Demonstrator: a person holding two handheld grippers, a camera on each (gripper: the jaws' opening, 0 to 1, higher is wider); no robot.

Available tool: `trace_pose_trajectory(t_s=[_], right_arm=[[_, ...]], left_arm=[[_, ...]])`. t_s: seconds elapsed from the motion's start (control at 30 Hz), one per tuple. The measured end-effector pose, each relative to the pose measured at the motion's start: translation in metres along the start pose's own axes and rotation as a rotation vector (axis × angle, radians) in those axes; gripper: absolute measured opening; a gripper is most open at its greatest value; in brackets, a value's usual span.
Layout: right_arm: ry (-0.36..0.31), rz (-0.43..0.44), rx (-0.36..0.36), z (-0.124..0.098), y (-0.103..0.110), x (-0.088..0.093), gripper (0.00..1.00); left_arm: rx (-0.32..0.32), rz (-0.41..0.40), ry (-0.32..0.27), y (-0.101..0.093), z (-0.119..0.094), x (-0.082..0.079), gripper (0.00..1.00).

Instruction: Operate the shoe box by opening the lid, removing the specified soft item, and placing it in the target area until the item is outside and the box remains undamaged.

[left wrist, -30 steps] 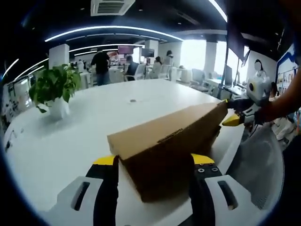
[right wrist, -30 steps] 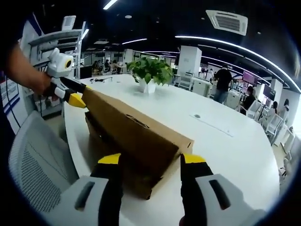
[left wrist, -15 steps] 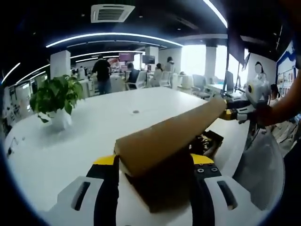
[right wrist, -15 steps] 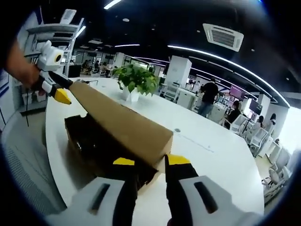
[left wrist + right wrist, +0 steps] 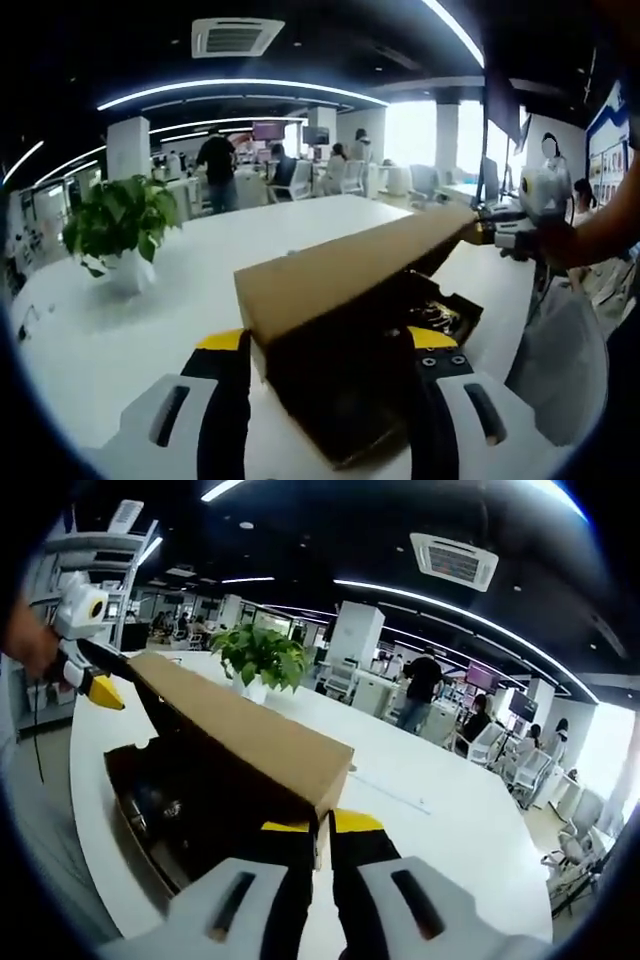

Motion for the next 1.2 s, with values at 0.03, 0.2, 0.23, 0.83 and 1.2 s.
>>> trace_pose_trajectory(t_s=[0.03, 0.2, 0.23, 0.83, 1.2], right_arm=[[0.001, -0.003, 0.006, 0.002, -0.001, -0.001, 0.02], [0.014, -0.010, 0.026, 0.007, -0.005, -0.006, 0.00], [0.017, -0.013, 0.030, 0.008, -0.006, -0.007, 0.00], [0.065, -0.002, 0.037, 0.018, -0.015, -0.015, 0.00], [0.070, -0.008, 0.037, 0.025, -0.020, -0.019, 0.00]], left_arm=[[-0.001, 0.001, -0.003, 0.000, 0.001, -0.001, 0.62], [-0.009, -0.011, -0.024, 0.006, 0.006, -0.007, 0.63], [-0.011, -0.009, -0.025, 0.006, 0.007, -0.007, 0.63], [-0.095, -0.112, 0.277, 0.007, -0.005, 0.068, 0.44], [-0.097, -0.098, 0.415, 0.008, -0.001, 0.081, 0.08]])
Point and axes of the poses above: the point that each gripper's makers call its tool centre point, and the gripper's own axes: z roughly forward along the fingers, y roughly to its left, x roughly out of its underside, the point moved 7 cm from there along -z, roughly backward along the fingers, and after that the axes turned 3 degrees about -x, right-handed, at the moved point
